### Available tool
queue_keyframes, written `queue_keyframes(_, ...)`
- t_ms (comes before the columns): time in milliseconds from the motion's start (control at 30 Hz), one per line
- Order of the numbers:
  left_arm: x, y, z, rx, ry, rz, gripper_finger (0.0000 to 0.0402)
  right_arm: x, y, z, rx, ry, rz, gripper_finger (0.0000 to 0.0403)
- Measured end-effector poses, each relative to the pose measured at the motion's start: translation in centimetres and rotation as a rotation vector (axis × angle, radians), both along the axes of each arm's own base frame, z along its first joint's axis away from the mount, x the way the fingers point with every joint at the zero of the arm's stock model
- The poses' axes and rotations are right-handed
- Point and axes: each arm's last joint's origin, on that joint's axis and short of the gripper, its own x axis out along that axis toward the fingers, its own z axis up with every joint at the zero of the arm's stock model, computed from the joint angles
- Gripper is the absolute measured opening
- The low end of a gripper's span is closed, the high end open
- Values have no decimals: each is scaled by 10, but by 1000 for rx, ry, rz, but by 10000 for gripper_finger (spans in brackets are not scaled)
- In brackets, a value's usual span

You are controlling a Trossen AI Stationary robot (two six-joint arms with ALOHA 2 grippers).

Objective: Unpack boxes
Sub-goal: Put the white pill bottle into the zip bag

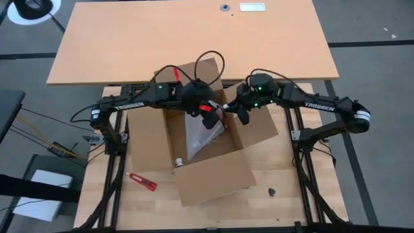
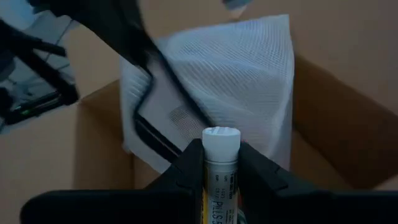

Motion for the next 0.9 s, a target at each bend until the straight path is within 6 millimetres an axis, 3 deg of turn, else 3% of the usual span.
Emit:
queue_keyframes(367,-9,-1,13,2,-54,-5,5,11,16,-24,-32,-106,-26,68)
queue_keyframes(633,-9,-1,14,2,-57,-5,5,17,33,-22,-33,-150,3,68)
queue_keyframes(900,-2,0,0,11,-19,-15,5,28,42,-43,-13,-29,-18,68)
